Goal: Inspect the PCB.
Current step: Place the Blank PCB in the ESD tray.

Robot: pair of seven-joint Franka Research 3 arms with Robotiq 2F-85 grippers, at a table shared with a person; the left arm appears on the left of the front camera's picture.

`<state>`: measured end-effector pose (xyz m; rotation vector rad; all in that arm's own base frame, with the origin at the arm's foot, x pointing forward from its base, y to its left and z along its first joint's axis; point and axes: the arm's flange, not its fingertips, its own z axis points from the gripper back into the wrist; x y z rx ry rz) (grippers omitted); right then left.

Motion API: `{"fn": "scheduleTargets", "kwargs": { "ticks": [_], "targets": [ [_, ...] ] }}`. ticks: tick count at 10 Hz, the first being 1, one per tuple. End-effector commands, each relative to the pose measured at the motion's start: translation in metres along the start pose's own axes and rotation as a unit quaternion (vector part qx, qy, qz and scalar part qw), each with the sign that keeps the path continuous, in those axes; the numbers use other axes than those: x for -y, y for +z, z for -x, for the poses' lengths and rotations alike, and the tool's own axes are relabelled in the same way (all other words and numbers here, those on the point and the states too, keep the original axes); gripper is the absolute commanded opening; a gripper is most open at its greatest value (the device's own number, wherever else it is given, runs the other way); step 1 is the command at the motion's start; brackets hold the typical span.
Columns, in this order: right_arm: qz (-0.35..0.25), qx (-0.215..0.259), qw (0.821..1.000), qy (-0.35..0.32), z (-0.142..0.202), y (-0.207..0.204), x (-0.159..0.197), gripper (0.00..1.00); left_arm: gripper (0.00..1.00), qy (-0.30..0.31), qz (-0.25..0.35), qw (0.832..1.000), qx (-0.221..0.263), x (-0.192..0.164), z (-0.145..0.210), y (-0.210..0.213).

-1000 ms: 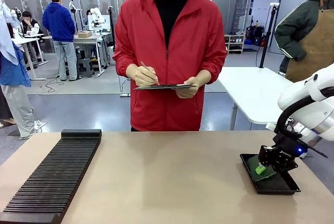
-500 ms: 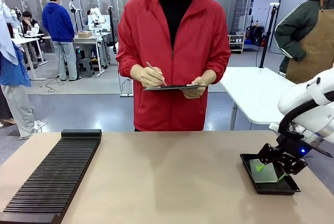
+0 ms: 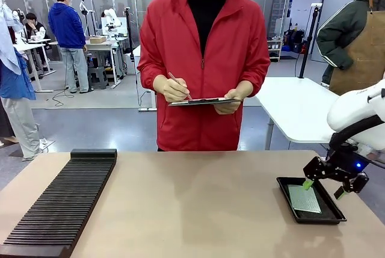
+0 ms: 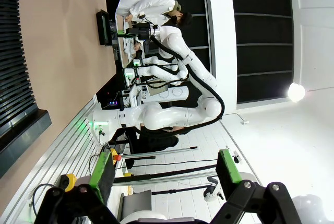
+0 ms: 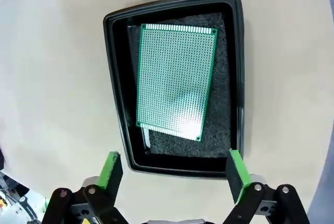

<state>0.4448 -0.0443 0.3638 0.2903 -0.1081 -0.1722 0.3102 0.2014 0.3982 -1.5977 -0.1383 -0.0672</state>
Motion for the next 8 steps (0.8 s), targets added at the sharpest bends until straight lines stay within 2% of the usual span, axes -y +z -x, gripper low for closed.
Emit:
{"fn": "scheduleTargets", "kwargs": {
  "ticks": [1, 8],
  "targets": [
    [-0.007, -0.002, 1.0, -0.001, -0.003, -0.0064, 0.0026, 1.0, 1.0, 0.001, 0.0, 1.0, -0.003, 0.0017, 0.0012, -0.0002],
    [-0.007, -0.002, 1.0, -0.001, -0.003, -0.0064, 0.0026, 1.0, 1.0, 0.001, 0.0, 1.0, -0.003, 0.0017, 0.0012, -0.0002]
  ]
}}
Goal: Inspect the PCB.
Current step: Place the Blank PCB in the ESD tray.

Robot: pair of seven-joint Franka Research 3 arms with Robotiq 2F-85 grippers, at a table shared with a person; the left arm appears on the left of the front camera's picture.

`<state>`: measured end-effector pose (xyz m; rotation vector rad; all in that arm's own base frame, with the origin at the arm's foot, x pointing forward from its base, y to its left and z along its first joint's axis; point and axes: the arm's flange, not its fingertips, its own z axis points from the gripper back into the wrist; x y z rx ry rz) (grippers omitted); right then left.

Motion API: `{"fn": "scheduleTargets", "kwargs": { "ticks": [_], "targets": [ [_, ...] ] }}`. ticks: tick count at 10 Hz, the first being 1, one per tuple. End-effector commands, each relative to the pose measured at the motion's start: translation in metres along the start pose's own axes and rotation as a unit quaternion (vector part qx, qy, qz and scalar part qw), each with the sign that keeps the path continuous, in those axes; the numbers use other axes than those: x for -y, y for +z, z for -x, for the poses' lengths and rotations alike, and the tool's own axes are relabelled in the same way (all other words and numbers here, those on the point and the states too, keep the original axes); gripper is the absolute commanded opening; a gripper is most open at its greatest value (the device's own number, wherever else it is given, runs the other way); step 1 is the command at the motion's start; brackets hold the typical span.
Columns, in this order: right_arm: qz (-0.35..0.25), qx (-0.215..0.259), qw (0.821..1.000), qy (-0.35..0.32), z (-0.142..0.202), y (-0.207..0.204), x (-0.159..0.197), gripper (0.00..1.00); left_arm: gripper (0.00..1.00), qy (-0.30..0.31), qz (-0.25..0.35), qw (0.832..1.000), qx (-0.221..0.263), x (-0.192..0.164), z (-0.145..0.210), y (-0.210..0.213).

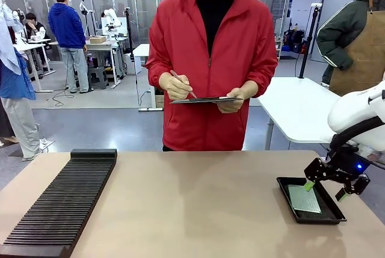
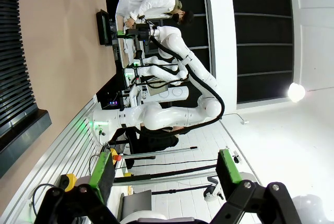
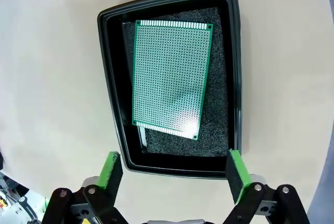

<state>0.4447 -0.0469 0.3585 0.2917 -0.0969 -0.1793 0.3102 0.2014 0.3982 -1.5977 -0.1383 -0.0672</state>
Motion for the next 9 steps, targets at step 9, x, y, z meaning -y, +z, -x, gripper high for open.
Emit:
{"fn": "scheduleTargets", "kwargs": {
  "ticks": [9],
  "targets": [
    [-0.006, 0.003, 1.0, 0.003, -0.003, -0.002, -0.0014, 1.0, 1.0, 0.001, 0.0, 1.0, -0.003, 0.0017, 0.0012, -0.0002]
  ]
}}
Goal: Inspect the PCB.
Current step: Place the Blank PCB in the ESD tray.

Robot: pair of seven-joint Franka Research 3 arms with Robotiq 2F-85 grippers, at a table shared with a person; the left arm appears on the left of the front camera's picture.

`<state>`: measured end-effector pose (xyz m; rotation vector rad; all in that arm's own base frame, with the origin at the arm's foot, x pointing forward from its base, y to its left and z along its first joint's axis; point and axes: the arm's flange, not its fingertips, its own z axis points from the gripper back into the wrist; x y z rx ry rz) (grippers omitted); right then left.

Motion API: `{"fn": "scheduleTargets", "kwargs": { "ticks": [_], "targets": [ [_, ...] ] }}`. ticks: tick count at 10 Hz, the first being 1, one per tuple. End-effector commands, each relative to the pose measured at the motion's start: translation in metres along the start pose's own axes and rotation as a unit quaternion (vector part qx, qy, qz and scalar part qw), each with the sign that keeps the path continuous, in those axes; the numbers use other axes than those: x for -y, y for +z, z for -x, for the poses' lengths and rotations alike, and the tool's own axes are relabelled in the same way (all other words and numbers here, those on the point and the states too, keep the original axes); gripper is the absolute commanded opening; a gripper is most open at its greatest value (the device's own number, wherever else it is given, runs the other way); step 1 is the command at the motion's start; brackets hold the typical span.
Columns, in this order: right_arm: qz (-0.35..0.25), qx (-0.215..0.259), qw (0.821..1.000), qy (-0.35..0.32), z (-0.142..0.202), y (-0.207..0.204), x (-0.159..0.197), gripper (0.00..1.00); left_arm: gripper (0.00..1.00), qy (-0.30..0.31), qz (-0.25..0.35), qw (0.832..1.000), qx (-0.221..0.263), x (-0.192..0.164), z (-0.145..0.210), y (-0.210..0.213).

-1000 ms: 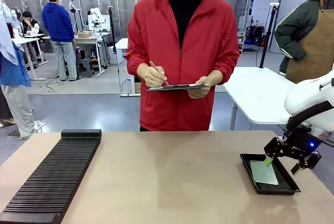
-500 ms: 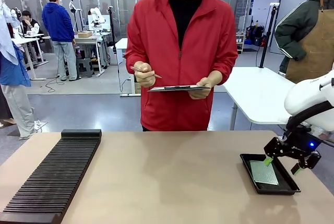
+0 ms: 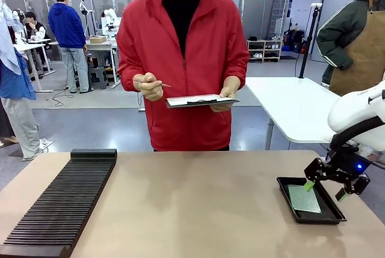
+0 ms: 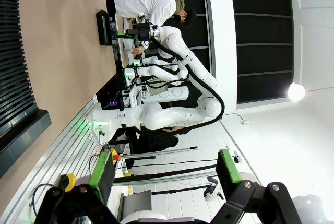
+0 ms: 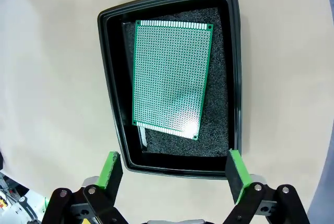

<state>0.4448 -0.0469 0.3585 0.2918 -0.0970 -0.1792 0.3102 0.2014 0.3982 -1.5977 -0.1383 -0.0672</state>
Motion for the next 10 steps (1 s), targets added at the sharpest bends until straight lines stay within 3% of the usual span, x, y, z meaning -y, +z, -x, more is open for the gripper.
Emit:
{"fn": "scheduleTargets", "kwargs": {
  "ticks": [1, 2, 5, 8, 10],
  "targets": [
    [-0.006, 0.003, 1.0, 0.003, -0.003, -0.002, -0.001, 1.0, 1.0, 0.001, 0.0, 1.0, -0.003, 0.002, 0.001, 0.0],
    [0.0, 0.0, 1.0, 0.0, 0.0, 0.0, 0.0, 1.0, 1.0, 0.001, 0.0, 1.0, -0.003, 0.002, 0.001, 0.0],
    [-0.11, 0.008, 0.994, -0.016, 0.036, 0.107, 0.021, 1.0, 1.0, 0.001, 0.0, 1.0, -0.003, 0.002, 0.001, 0.0],
    [-0.29, -0.047, 0.956, -0.014, 0.073, 0.16, 0.083, 1.0, 1.0, 0.001, 0.0, 1.0, -0.003, 0.002, 0.001, 0.0],
    [-0.417, -0.055, 0.907, -0.003, 0.1, 0.173, 0.133, 1.0, 1.0, 0.001, 0.0, 1.0, -0.003, 0.002, 0.001, 0.0]
  ]
}}
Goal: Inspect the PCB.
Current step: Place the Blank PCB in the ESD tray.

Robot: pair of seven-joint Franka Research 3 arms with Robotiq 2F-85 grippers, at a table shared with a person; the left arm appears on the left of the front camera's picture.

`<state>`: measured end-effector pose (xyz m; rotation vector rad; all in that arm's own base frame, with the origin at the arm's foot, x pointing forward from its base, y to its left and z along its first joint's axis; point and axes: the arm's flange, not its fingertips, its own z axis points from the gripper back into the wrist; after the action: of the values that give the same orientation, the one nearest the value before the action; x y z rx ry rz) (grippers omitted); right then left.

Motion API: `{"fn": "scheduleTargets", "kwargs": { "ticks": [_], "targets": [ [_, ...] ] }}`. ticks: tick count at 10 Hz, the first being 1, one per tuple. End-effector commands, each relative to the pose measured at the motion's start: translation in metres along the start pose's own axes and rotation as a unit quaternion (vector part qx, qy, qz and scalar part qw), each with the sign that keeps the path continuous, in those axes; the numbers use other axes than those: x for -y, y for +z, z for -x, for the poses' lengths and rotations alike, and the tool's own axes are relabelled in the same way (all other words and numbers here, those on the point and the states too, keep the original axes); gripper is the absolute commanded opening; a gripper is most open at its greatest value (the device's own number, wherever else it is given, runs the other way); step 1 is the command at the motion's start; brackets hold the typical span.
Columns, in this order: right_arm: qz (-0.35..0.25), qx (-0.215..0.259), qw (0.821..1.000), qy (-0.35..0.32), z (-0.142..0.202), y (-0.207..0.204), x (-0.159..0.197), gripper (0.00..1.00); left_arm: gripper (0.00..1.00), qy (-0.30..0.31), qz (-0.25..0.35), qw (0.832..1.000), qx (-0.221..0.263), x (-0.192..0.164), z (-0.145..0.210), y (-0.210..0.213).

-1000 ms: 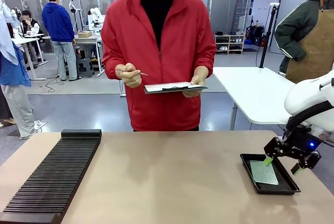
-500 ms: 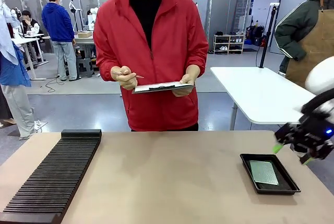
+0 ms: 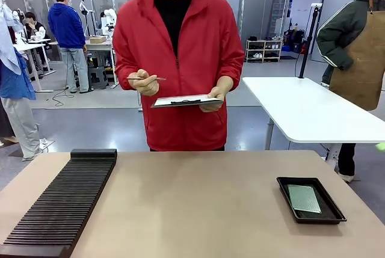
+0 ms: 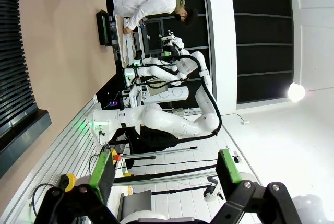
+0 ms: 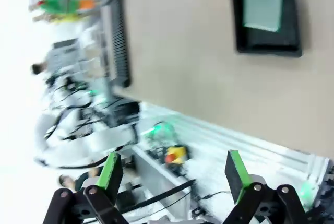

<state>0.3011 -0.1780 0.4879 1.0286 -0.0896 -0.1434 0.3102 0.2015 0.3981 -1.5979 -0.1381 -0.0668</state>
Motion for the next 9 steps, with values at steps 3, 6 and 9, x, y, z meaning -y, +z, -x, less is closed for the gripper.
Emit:
{"fn": "scheduleTargets", "kwargs": {
  "ticks": [3, 6, 9],
  "targets": [
    [-0.176, -0.045, 0.983, 0.011, 0.019, 0.031, 0.066, 1.0, 1.0, 0.001, -0.001, 1.0, -0.003, 0.002, 0.001, 0.0],
    [-0.226, -0.055, 0.973, -0.004, 0.006, 0.021, 0.075, 1.0, 1.0, 0.001, -0.001, 1.0, -0.003, 0.002, 0.001, 0.0],
    [-0.203, -0.04, 0.978, -0.005, 0.03, 0.021, 0.076, 1.0, 1.0, 0.001, -0.001, 1.0, -0.003, 0.002, 0.001, 0.0]
  ]
}}
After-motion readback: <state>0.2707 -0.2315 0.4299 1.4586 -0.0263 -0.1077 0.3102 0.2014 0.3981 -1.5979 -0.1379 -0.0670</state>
